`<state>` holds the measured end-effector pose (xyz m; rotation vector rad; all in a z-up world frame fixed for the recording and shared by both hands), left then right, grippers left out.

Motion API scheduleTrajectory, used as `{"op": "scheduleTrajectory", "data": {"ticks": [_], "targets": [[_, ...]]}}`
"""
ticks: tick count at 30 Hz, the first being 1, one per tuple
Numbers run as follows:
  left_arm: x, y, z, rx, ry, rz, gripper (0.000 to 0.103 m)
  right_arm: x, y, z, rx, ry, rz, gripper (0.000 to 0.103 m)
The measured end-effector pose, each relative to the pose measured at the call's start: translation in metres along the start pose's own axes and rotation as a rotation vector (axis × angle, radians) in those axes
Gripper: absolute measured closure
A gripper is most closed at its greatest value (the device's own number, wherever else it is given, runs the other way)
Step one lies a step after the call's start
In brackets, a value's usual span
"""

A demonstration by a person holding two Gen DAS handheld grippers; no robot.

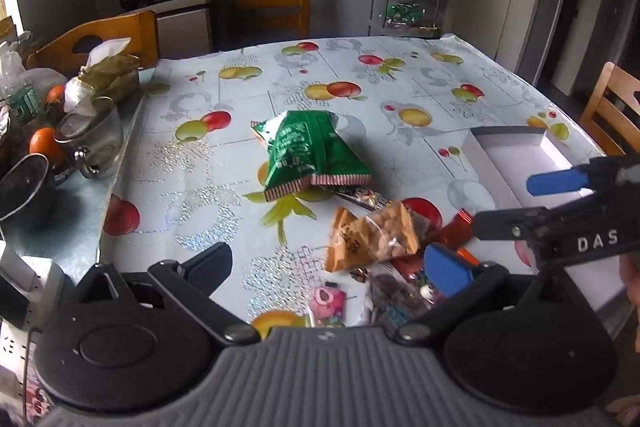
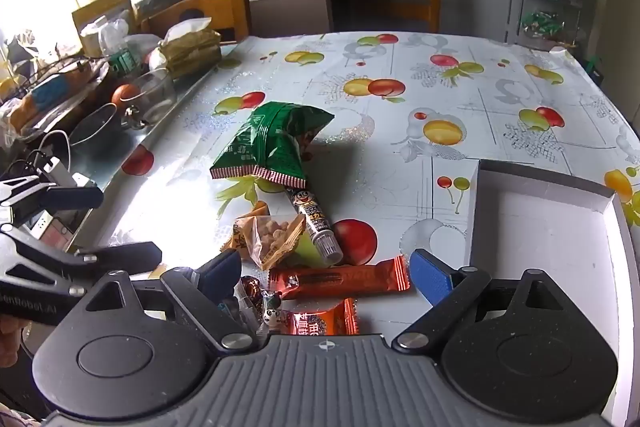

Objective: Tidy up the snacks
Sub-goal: 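Move both tools toward the snack pile on the table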

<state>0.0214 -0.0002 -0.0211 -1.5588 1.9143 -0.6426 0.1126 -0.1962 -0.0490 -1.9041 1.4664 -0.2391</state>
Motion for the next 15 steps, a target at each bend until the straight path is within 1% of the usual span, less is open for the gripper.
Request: {"op": "scheduleTrajectory", "data": {"ticks": [1,4,7,11,15], "targets": [[0.000,-0.001,0.000,0.001,0.003,-0.001,0.000,0.000,0.000,0.000,-0.008,0.017,-0.010,0.011],[0.002,-0.003,-0.002,0.022,0.014,-0.004,0.000,0.002,-0.001,0.000,-0.014,0.005,-0.003,0.011],[0.011,0.003,-0.007,0.025,0.042,-0.002,0.000,0.000,-0.001,0.000,-0.017,0.004,-0.009,0.011],[0.012,0.004,-0.008,0.000,0.080,-0.013,0.000,0.003,0.000,0.001,-0.026,-0.003,-0.011,0.011],[0.021,0.007,-0.008,-0.021,0.087,0.005,0.000,0.005,0.000,0.001,-0.038,-0.020,-0.021,0.011]]}}
Point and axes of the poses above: each gripper's, at about its wrist camera, not at the fingertips, and z roughly the way its jaws point, x to its right, y to its underside, the point moved 3 cm from there along z, roughly the way its jaws point, and after that the axes turned 13 degrees about z, right-handed, at the moved point
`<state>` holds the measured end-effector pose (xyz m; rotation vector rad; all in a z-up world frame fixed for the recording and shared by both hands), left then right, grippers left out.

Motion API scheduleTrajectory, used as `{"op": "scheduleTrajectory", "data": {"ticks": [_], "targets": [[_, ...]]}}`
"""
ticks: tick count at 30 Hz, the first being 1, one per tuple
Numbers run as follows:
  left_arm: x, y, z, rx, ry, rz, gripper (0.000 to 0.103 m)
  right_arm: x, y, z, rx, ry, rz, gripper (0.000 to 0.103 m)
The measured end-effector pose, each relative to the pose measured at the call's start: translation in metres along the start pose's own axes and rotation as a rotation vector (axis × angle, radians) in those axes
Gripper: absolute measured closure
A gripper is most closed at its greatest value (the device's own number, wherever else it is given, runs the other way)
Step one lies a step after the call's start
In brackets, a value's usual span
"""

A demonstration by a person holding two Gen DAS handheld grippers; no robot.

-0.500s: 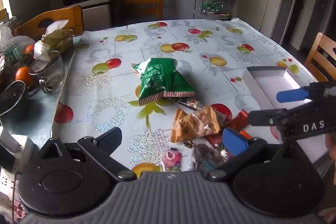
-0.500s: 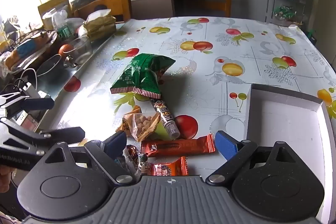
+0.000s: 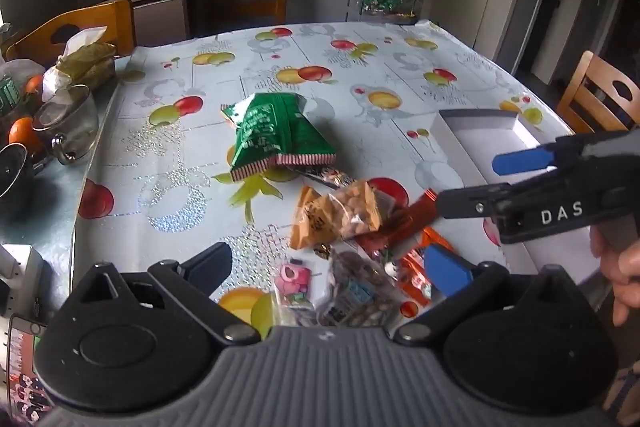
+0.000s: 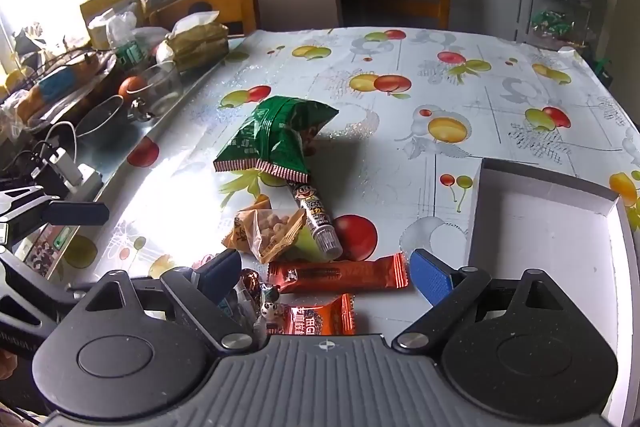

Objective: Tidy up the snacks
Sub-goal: 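Move both tools toward the snack pile on the table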

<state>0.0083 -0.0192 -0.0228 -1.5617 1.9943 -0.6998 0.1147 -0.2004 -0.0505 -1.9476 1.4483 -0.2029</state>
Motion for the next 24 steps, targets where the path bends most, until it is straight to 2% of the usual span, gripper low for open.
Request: {"op": "scheduleTrajectory", "data": {"ticks": [12,15,18,24], "targets": [[0.005,0.015,0.006,-0.086,0.017,-0.062,0.000,0.002,0.001,0.001,-0.028,-0.030,-0.025,0.011],[0.009,0.015,0.006,-0.105,0.024,-0.058,0.000,0.003,0.001,0.002,-0.034,-0.038,-0.030,0.011],[0.015,0.014,0.007,-0.133,-0.006,-0.029,0.000,0.004,0.001,0.002,-0.040,-0.046,-0.035,0.011],[0.020,0.015,0.008,-0.147,-0.004,-0.031,0.000,0.006,0.002,0.002,-0.054,-0.055,-0.047,0.011]]}}
Point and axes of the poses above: each gripper's, at about its wrist camera, not at the fingertips, and z roughly the way its jaws point, x to its right, y to its underside, the point moved 3 cm from there along z, roughly the way its jaws point, and after that the axes turned 13 degrees about z, right-handed, at the moved point
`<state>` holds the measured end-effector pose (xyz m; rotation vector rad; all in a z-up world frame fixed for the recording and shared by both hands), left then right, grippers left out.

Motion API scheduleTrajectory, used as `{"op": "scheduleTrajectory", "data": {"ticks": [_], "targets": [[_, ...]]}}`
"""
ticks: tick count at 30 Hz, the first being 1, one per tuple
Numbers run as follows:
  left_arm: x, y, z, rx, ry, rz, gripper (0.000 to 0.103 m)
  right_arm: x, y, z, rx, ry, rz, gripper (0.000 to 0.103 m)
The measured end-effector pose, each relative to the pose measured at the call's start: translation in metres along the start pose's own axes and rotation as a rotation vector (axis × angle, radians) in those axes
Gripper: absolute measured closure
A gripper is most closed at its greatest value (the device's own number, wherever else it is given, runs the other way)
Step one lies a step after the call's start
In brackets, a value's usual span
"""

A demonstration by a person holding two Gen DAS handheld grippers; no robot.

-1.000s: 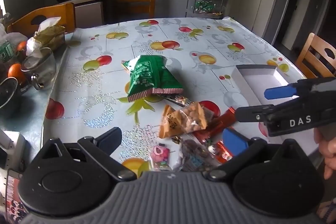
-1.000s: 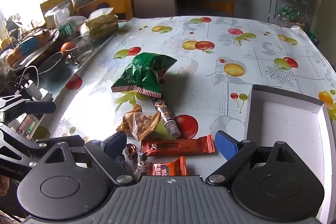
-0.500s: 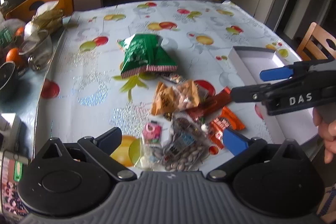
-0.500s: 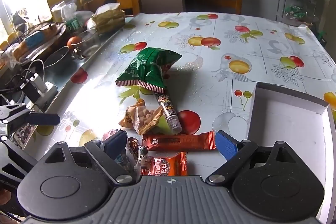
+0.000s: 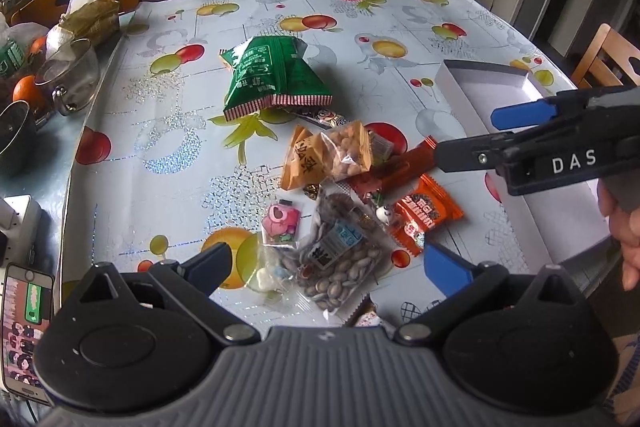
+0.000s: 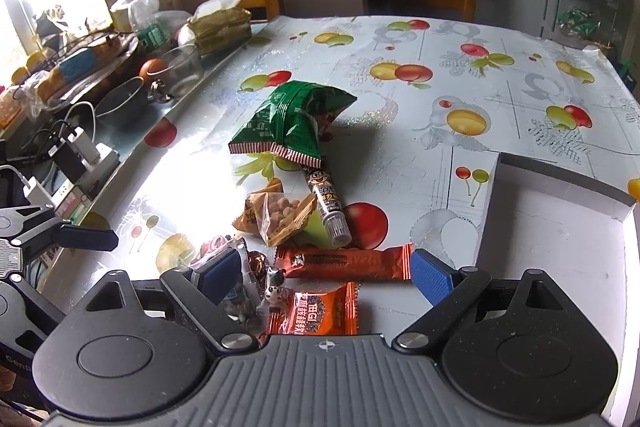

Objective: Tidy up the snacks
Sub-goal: 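Move both tools toward the snack pile on the table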

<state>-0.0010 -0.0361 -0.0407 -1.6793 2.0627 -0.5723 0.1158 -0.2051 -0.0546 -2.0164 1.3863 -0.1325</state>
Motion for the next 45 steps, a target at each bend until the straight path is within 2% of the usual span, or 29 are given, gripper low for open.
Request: {"op": "scheduleTrajectory", "data": {"ticks": [7,20,34,40,45], "targets": [[0.012,0.004,0.007,-0.046,0.029,0.035,0.000,0.003,0.003,0.000,-0.010,-0.008,-0.014,0.011],[0.019,0.017,0.019,-0.125,0.033,0.056,0.000,0.009,0.006,0.003,-0.036,-0.011,-0.026,0.011],[0.026,0.024,0.024,-0.145,0.029,0.073,0.000,0.003,0.011,0.011,-0.067,-0.021,-0.066,0.011],[0.033,0.032,0.028,-0.144,0.069,0.083,0.000,-0.001,0.018,0.016,-0.085,-0.019,-0.107,0.011],[0.042,0.037,0.031,-0.113,0.104,0.111,0.000,-0.002,0.027,0.021,-0.117,-0.012,-0.141,0.012]]}}
Point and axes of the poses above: each gripper's, at about its wrist camera, not at the fingertips, and z roughly the way its jaws point, x to its right, y to its underside, the point moved 3 cm from there along z, roughly the way its jaws point, and after that the axes turned 13 degrees about z, right-handed, at the moved point
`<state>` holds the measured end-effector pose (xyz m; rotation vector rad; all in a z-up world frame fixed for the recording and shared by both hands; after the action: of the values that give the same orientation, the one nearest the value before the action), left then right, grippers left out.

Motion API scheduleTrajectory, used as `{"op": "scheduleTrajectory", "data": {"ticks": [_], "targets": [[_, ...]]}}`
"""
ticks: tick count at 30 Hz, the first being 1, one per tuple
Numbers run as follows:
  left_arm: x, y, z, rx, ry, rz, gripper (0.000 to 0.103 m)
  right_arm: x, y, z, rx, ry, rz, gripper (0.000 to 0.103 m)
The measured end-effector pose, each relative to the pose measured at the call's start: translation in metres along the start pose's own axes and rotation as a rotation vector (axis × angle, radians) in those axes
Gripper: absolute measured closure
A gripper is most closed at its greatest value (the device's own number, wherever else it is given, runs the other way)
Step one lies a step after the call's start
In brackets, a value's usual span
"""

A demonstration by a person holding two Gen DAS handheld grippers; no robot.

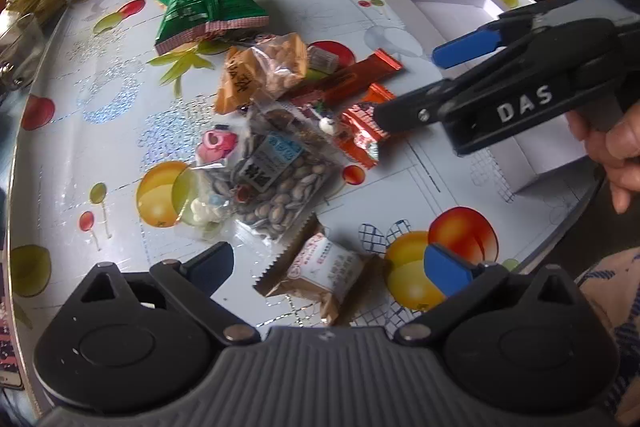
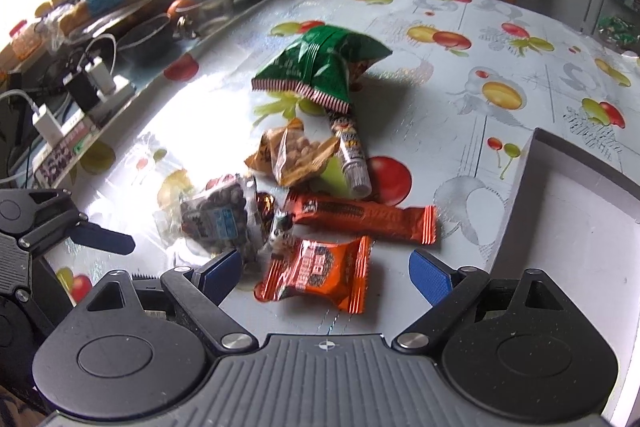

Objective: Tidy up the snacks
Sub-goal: 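Move both tools toward the snack pile on the table, then grasp the cream-wrapped pastry with the left tool while the right tool grasps the orange candy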

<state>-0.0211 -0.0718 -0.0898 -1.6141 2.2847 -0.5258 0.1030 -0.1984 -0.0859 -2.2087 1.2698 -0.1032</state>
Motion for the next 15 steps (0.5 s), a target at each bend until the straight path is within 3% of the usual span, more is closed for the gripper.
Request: {"op": "scheduleTrajectory", "data": {"ticks": [15], "targets": [[0.006,0.009,0.015,-0.002,0.011,0.083,0.000,-0.006,0.004,0.014,-0.043,0.006,-0.057,0.012]]}}
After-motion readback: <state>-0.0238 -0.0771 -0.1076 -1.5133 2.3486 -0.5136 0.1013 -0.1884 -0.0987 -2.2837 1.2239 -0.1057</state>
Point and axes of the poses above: each gripper's, at about its wrist camera, not at the fingertips, and z roughly the way its jaws point, x to its right, y to its underside, the point moved 3 cm from there along z, roughly the way its jaws point, and after that the axes turned 13 degrees about z, right-handed, at the moved point
